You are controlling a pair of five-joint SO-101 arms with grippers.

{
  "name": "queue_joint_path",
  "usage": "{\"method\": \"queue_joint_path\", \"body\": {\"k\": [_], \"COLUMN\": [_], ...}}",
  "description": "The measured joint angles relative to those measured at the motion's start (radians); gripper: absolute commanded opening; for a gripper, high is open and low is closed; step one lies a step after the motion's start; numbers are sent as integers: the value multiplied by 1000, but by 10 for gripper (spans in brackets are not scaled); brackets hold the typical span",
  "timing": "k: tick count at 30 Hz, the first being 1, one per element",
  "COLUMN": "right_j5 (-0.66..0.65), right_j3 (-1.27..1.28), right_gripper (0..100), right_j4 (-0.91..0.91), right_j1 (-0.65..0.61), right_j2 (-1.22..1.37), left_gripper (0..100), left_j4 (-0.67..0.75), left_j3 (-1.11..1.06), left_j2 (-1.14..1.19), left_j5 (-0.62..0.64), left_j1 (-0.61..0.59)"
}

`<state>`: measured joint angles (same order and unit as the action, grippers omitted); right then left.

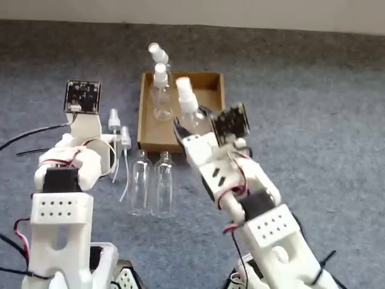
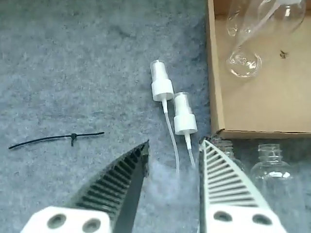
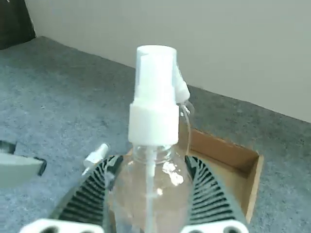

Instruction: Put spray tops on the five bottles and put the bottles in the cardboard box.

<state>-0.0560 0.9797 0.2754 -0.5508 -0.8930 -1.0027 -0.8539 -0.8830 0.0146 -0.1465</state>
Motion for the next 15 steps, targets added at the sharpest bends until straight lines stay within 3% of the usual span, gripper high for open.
{"method": "queue_joint_path", "body": {"k": [7, 15], "right_j5": [0, 0], "right_j3": [-298, -407], "right_gripper": [4, 4], "right_j4": [0, 74], "right_j1": [-86, -101], "right_j2": [339, 431], "left_gripper": [306, 306], "left_j4": [0, 0], "left_j3": [-120, -315], "left_j2": [-293, -749], "left_j5": [0, -17], "left_j1": [74, 193]}}
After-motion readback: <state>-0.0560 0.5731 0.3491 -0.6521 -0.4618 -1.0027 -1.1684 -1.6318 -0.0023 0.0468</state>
